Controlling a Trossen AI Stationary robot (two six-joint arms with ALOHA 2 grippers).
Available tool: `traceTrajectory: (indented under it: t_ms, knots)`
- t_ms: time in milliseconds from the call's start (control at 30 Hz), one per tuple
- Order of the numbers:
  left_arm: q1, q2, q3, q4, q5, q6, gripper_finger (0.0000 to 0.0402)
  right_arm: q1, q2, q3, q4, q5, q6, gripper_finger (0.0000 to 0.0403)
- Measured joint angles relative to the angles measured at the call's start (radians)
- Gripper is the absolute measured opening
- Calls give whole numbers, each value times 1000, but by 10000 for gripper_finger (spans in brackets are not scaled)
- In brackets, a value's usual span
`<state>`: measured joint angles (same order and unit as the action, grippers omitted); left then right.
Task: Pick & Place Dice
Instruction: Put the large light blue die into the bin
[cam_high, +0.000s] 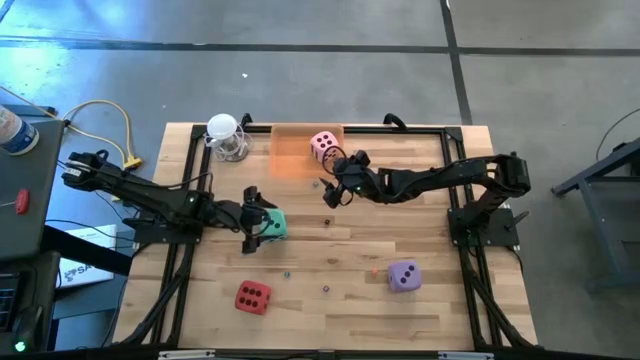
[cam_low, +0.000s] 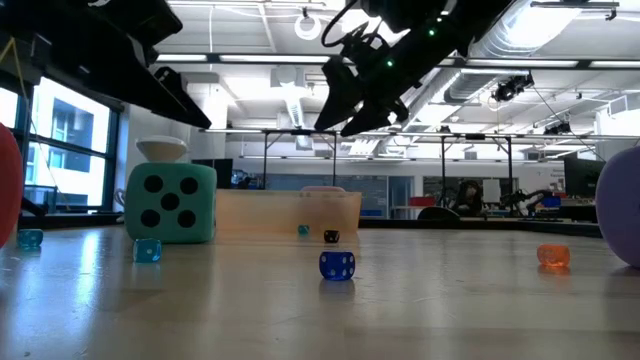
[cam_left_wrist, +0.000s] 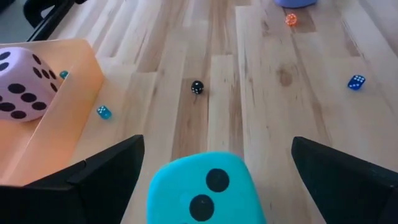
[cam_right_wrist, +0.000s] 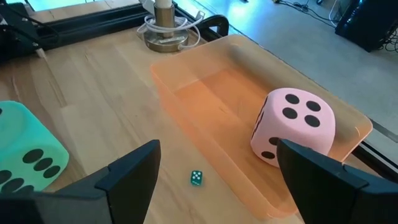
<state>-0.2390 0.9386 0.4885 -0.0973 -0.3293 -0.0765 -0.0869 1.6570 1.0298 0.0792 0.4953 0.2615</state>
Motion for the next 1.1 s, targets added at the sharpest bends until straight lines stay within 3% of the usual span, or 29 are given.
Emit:
traceTrajectory:
  t_ms: [267, 500, 767, 1100]
  knots:
    - [-10, 0, 0, -8, 21, -148, 399, 0, 1, 0, 0, 0, 0, 312]
    - [2, 8, 1, -152, -115, -232, 399, 0, 1, 0, 5, 0, 0, 312]
    - [-26, 32, 2, -109, -101, -239, 399, 0, 1, 0, 6, 0, 0, 312]
    - [-32, 160, 1, -65, -118, -216, 399, 0, 1, 0, 3, -1, 3, 312]
